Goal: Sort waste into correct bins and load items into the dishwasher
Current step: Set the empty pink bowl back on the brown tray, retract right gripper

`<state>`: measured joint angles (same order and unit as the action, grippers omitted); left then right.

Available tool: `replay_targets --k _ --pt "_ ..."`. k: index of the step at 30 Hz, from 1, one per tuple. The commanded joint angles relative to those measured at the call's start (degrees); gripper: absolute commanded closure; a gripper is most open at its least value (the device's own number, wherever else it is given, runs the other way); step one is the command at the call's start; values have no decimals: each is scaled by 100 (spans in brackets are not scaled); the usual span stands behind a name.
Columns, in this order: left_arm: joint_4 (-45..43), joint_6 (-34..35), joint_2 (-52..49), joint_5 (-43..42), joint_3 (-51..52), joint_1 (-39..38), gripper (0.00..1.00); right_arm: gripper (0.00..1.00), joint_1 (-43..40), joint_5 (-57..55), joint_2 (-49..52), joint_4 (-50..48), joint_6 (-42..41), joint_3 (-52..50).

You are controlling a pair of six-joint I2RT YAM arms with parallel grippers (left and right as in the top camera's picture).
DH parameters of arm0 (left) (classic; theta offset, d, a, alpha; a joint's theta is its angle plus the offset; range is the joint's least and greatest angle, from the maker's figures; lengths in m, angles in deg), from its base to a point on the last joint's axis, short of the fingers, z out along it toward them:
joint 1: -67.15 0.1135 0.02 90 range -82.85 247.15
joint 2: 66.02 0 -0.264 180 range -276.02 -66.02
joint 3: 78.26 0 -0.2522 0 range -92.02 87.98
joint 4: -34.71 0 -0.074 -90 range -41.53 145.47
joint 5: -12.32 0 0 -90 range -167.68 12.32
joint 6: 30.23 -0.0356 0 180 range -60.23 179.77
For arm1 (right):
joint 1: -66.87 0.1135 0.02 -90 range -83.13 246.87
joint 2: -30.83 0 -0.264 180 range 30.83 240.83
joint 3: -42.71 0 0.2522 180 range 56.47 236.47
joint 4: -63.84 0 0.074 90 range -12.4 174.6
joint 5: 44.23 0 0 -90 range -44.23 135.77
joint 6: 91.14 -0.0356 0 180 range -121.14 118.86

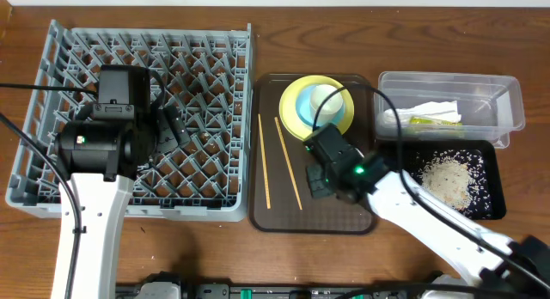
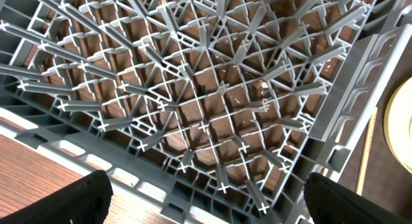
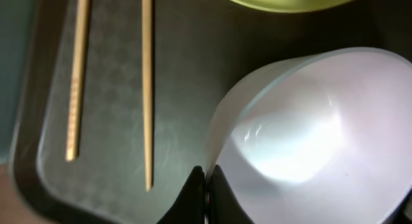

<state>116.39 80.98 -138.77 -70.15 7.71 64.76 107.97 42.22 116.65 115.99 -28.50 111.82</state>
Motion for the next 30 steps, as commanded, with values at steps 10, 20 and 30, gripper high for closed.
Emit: replay_targets --k 10,20,30 --pt "22 33 -17 70 17 22 2 42 37 -247 256 -542 717 107" --pt "22 33 -17 70 17 22 2 23 -723 -271 254 570 1287 1810" --pt "-597 46 -17 50 17 22 2 1 -2911 -911 254 1644 1285 2664"
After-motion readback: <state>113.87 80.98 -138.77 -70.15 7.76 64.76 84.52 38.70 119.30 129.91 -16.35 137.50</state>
